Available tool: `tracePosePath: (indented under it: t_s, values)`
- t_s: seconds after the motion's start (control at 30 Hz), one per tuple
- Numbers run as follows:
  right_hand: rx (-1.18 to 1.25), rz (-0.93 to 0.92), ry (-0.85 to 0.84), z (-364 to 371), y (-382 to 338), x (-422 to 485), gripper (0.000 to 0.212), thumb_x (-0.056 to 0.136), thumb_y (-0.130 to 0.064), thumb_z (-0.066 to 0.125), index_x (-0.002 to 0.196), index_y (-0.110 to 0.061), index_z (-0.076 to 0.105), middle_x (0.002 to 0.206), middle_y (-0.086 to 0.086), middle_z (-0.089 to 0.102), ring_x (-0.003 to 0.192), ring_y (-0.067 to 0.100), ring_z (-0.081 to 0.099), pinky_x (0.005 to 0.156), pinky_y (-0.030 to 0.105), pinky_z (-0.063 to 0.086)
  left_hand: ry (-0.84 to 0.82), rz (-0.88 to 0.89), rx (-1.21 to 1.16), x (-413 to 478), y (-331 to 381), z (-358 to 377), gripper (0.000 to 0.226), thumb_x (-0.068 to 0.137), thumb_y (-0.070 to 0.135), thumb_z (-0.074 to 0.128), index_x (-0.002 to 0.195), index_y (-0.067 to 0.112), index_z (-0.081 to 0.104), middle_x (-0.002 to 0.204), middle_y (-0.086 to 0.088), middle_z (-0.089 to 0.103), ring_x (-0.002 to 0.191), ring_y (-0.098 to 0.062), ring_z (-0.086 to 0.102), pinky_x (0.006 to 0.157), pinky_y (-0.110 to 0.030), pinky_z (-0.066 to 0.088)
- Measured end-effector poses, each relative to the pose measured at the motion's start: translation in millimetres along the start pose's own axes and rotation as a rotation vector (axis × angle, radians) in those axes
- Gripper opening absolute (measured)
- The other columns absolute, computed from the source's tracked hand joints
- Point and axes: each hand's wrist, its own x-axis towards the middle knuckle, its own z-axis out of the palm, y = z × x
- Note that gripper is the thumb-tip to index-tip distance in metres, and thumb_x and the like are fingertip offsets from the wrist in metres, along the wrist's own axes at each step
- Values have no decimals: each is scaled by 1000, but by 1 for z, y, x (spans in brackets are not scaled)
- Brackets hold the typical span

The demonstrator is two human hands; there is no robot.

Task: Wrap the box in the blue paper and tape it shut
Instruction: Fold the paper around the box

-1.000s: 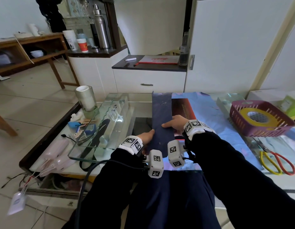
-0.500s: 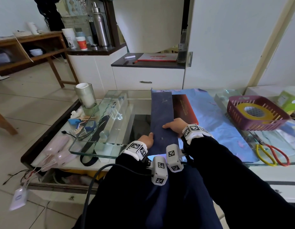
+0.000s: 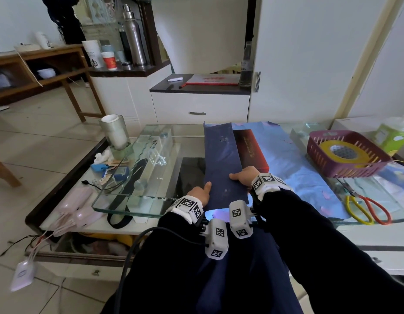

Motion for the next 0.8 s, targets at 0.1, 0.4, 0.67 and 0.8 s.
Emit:
tracePosePath:
  t_s: [0.1, 0.4, 0.67, 0.8]
  values:
    - [-45, 13, 0, -5, 8, 6, 47, 86, -24, 66, 121, 7, 57, 120, 20, 63, 104, 33, 61, 82, 35, 46, -20, -6, 6, 5, 1, 5, 67, 98, 50, 31, 122, -9, 52, 124, -30, 57, 114, -42, 57, 98, -44, 47]
    - [-69, 43, -29, -14, 25, 24, 48, 83, -24, 70, 120, 5, 59, 119, 18, 64, 108, 34, 62, 98, 45, 48, -2, 9, -15, 31, 17, 16, 68, 88, 50, 50, 125, -6, 48, 123, -27, 58, 110, -41, 59, 95, -47, 49]
    - [-87, 47, -83, -14, 37, 32, 45, 85, -25, 67, 119, 4, 60, 118, 17, 65, 109, 33, 62, 99, 42, 47, 47, -14, -44, 26, 24, 20, 59, 91, 40, 52, 128, -4, 41, 129, -23, 53, 117, -38, 54, 99, -43, 45]
    - [-109, 57, -120, -9, 47, 29, 46, 85, -25, 68, 118, 5, 60, 118, 18, 65, 107, 32, 62, 95, 38, 48, 122, 48, 59, 18, 27, 20, 50, 93, 36, 51, 132, 8, 38, 138, -16, 42, 128, -34, 42, 108, -37, 33]
